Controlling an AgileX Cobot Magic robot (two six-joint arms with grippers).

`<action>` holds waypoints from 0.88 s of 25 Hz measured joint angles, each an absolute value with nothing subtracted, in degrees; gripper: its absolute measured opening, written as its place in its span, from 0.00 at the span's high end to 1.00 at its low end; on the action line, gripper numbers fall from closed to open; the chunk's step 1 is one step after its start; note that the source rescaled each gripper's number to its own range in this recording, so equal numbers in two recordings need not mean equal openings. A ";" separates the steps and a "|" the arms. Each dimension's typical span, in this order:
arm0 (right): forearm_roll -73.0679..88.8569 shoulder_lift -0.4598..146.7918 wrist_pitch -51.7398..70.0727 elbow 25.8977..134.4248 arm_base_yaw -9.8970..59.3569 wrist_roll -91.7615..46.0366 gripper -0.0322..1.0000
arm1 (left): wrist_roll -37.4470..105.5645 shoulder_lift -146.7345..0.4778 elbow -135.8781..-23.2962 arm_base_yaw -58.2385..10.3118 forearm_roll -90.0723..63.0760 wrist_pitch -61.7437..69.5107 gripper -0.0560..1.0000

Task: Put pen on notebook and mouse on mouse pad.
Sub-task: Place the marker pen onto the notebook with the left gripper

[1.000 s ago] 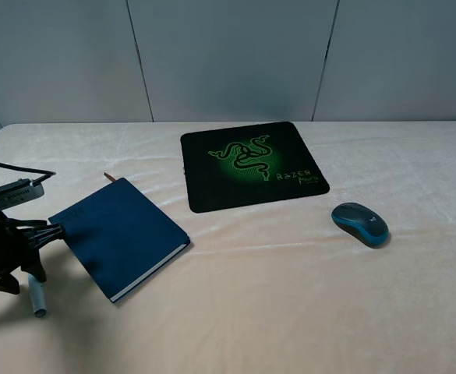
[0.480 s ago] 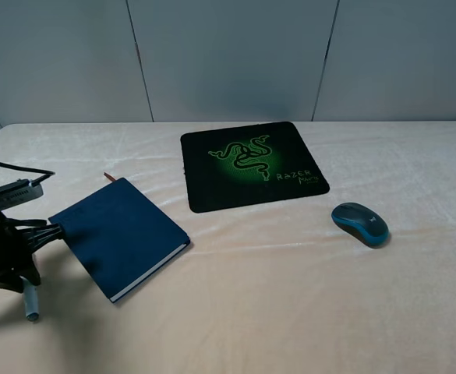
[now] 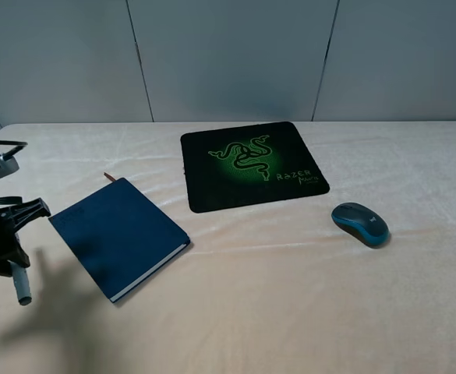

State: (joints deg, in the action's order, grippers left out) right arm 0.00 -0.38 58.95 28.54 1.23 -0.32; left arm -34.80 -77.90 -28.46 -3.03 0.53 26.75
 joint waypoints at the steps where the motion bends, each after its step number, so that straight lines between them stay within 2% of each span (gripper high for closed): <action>1: 0.00 -0.38 58.95 28.54 1.23 -0.32 0.00 | -34.80 -76.99 -28.46 -3.03 0.00 26.89 0.95; 15: 0.00 -0.38 58.95 28.54 1.23 -0.32 0.00 | -35.69 -74.71 -32.02 -6.77 -2.90 28.67 0.95; 22: 0.00 -0.38 58.95 28.54 1.23 -0.32 0.00 | -37.07 -82.38 -37.01 -12.38 -3.02 28.17 0.95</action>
State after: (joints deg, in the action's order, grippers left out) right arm 0.00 -0.38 58.95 28.54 1.23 -0.32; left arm -37.07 -82.38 -37.01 -12.38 -3.02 28.17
